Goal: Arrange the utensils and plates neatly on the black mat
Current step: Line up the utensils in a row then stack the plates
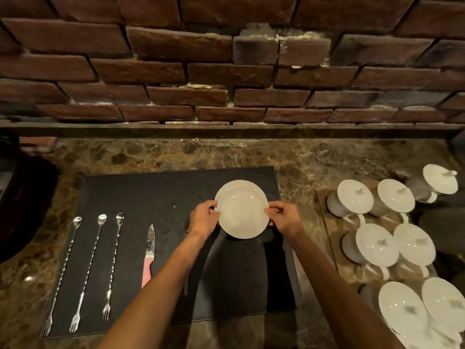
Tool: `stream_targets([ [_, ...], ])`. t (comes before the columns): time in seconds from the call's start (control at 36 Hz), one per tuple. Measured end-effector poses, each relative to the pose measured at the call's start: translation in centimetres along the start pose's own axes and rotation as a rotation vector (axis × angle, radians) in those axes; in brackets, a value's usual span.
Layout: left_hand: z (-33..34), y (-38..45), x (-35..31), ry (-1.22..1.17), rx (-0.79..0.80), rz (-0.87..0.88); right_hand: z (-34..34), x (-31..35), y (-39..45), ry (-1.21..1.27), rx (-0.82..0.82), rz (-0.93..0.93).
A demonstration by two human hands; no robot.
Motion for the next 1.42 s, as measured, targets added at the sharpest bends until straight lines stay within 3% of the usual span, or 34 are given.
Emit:
stream_targets([
  [0.64, -0.9, 1.8, 0.2, -0.008, -0.11, 0.018, -0.2, 0.5, 2.1, 0.06, -0.072, 0.036],
  [1.0, -0.2, 2.4, 0.3, -0.243, 0.076, -0.131, -0.6, 1.0, 3.4, 0.133, 0.232, 0.248],
  [1.42, -0.7, -0.1, 1.4, -0.436, 0.106, -0.109, -0.9, -0.2, -0.3, 0.203, 0.165, 0.164],
])
Point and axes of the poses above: each hand's wrist, its own y-axis towards the middle knuckle, its own z-axis out of the palm, x = y × z, the point moved 3 cm from there along y, towards the middle knuckle, and after that the axes turned 8 degrees about z, right-handed, at the moved point
